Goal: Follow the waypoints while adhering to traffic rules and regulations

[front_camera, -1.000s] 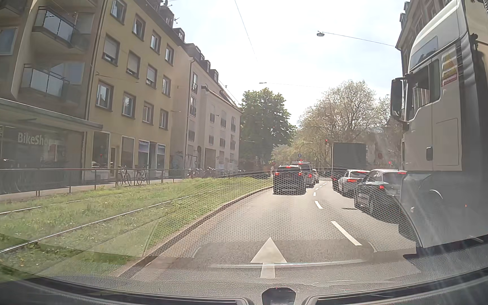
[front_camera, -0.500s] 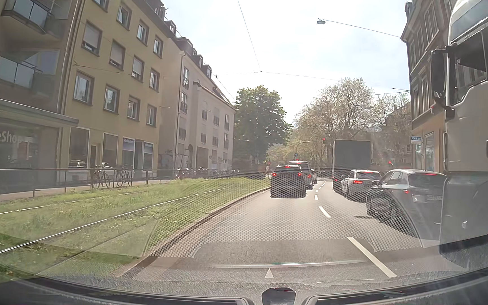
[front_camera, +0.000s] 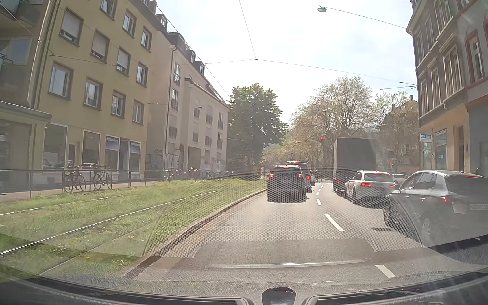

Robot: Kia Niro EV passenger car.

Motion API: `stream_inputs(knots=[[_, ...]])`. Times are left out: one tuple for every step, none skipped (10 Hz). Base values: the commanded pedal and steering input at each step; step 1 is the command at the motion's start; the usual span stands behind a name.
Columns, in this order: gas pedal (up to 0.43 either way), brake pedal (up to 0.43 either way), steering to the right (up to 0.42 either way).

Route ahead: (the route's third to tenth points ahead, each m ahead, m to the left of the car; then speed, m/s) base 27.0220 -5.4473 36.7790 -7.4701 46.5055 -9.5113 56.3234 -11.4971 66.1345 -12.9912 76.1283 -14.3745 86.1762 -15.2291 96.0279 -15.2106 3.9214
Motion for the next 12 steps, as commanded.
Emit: stream_inputs(knots=[[0.000,0.104,0.035],[0.000,0.104,0.035],[0.000,0.110,0.035],[0.000,0.110,0.035],[0.000,0.110,0.035],[0.000,0.110,0.036],[0.000,0.110,0.036],[0.000,0.110,0.036],[0.000,0.116,0.036],[0.000,0.116,0.037],[0.000,0.122,0.037],[0.000,0.134,0.038]])
